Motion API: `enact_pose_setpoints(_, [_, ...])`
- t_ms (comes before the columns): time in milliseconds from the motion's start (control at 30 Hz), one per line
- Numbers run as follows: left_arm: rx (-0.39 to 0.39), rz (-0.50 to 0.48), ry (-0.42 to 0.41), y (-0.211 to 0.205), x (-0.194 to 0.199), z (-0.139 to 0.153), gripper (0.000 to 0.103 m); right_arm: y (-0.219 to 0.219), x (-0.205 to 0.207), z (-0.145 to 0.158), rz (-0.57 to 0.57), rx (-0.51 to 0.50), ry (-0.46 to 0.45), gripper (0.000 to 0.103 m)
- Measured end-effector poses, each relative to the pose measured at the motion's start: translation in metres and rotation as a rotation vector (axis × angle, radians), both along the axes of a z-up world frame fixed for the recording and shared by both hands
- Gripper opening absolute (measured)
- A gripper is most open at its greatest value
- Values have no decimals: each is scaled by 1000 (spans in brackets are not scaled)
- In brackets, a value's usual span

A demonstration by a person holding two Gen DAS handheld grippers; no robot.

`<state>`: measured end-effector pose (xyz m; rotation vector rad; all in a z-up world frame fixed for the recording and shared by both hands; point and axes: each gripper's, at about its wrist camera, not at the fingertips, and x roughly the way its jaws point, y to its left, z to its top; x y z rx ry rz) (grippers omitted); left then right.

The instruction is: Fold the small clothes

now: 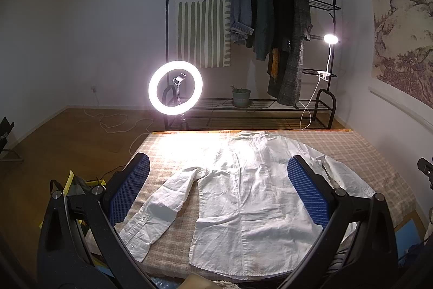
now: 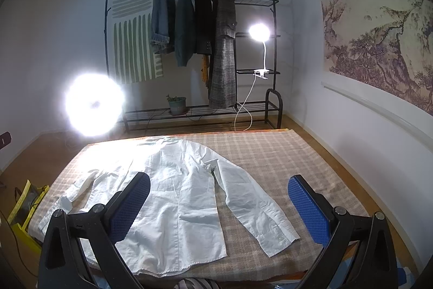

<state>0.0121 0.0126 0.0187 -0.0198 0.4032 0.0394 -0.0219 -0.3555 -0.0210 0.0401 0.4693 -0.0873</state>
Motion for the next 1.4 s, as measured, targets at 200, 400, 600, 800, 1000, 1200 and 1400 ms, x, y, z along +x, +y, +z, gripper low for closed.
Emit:
enact_pose_setpoints(200, [0, 0, 1, 1, 0, -1, 103, 0, -1, -1, 1, -1, -1, 103])
enact_pose_setpoints(400, [1, -3, -2, 1, 0, -2, 103, 1, -3, -2, 3, 1, 0, 103])
enact_pose_setpoints(600, [1, -2, -2, 1, 0, -2, 103, 2, -2, -2, 4, -1, 0, 103])
enact_pose_setpoints(800, [2, 1, -2, 2, 0, -1, 103, 2, -1, -2, 4, -3, 2, 103])
enact_pose_setpoints(1000, [3, 6, -4, 9, 3, 3, 103, 2, -1, -2, 3, -5, 2, 103])
enact_pose_setpoints(1200, [-8, 21, 4, 22, 10, -3, 103, 2, 0, -2, 7, -3, 9, 103])
enact_pose_setpoints(1400, [-81, 14, 30, 63, 29, -28, 103, 8, 11, -2, 12, -9, 28, 103])
